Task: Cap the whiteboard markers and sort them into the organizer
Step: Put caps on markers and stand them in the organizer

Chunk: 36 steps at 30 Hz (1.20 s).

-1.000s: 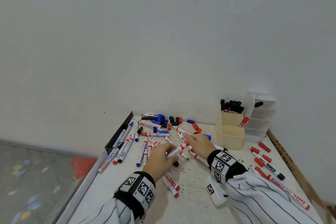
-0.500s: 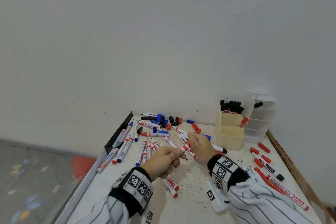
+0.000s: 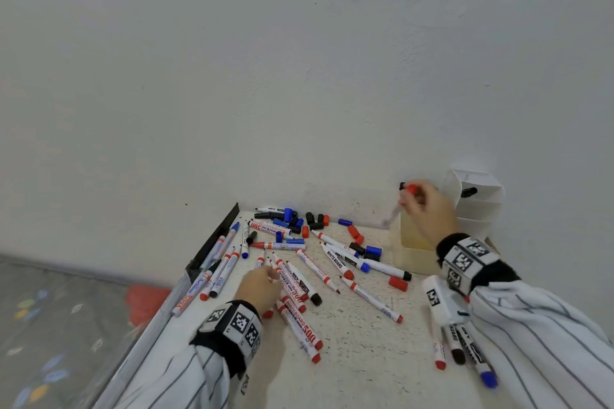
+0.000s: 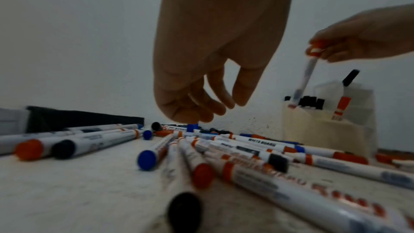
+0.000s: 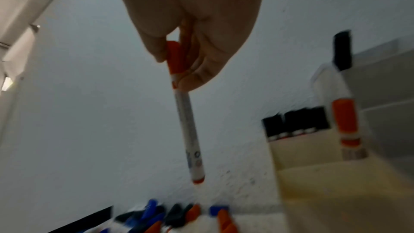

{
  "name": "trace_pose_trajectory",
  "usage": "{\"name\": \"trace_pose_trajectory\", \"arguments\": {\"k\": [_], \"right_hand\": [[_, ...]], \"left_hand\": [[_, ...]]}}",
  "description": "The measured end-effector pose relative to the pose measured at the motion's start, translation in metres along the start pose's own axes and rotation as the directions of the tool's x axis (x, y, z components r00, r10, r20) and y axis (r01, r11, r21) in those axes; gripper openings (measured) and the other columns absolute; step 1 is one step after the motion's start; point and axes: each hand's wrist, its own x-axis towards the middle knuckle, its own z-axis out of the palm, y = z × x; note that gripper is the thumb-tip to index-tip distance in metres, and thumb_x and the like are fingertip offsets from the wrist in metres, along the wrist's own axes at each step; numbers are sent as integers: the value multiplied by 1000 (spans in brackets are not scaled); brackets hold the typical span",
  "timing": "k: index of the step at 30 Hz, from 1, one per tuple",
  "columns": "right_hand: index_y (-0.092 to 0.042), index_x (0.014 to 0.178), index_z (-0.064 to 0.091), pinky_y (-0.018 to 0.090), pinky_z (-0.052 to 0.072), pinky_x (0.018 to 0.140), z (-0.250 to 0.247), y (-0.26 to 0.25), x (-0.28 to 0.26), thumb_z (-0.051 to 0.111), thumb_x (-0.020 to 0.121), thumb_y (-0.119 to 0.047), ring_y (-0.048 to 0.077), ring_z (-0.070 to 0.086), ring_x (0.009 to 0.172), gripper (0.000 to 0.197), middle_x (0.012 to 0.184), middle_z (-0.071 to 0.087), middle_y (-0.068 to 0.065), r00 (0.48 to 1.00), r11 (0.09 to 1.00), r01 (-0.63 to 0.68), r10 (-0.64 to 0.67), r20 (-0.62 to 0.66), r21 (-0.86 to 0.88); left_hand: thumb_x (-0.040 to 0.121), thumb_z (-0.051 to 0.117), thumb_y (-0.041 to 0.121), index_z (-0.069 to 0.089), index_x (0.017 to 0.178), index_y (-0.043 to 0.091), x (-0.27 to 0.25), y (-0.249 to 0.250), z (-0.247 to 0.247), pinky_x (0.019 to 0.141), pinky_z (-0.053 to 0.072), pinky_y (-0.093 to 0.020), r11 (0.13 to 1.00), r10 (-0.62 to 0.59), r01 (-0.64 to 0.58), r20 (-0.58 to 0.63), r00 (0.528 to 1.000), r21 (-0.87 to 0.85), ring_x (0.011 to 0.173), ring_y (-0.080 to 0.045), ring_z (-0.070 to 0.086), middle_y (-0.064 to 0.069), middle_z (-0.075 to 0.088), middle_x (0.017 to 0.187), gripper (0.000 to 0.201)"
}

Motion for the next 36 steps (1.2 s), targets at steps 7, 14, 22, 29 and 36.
{"name": "trace_pose_trajectory", "arguments": {"k": [7, 14, 22, 29, 36], "right_hand": [[-6, 110, 50, 10, 38, 46, -38, 41, 14, 42, 97, -12, 11, 49, 52, 16, 74, 59, 4, 984, 987, -129, 116, -134, -93], [5, 106, 59, 26, 36, 80, -34, 75, 11, 50, 91, -4, 32, 56, 95, 20, 102, 59, 22, 983, 948, -165, 136, -124, -271], [-6, 98, 61, 32, 41, 80, -25, 82, 11, 56, 88, -7, 24, 53, 88, 11, 101, 60, 12, 984, 893, -174, 172, -40, -415], [-5, 111, 58, 35, 43, 87, -15, 76, 4, 49, 88, -7, 30, 53, 102, 24, 121, 49, 11, 965, 801, -222, 261, -10, -556], [-9, 114, 55, 45, 44, 92, -7, 80, 5, 52, 85, -11, 33, 51, 105, 29, 124, 45, 11, 952, 766, -243, 307, 6, -595]], "left_hand": [[95, 45, 27, 50, 125, 22, 20, -26, -7, 99, 43, -30, 941, -111, 119, -43, 993, 316, 117, -20, 50, -5, 51, 129, 32], [92, 51, 16, 58, 108, 19, 23, -30, -9, 93, 49, -27, 973, -143, 149, -45, 989, 175, 104, -16, 58, -1, 59, 114, 17], [84, 61, 20, 54, 85, 12, 19, -30, -21, 76, 50, -27, 949, -315, 314, 42, 948, 26, 77, -16, 54, -4, 57, 83, 11], [82, 64, 26, 63, 87, 5, 18, -39, -30, 88, 54, -38, 900, -386, 405, 134, 913, -165, 94, -26, 67, -14, 68, 94, 21], [75, 57, 7, 54, 90, 2, 17, -41, -34, 89, 53, -42, 805, -435, 478, 198, 878, -351, 71, -28, 63, -16, 62, 82, 16]]}}
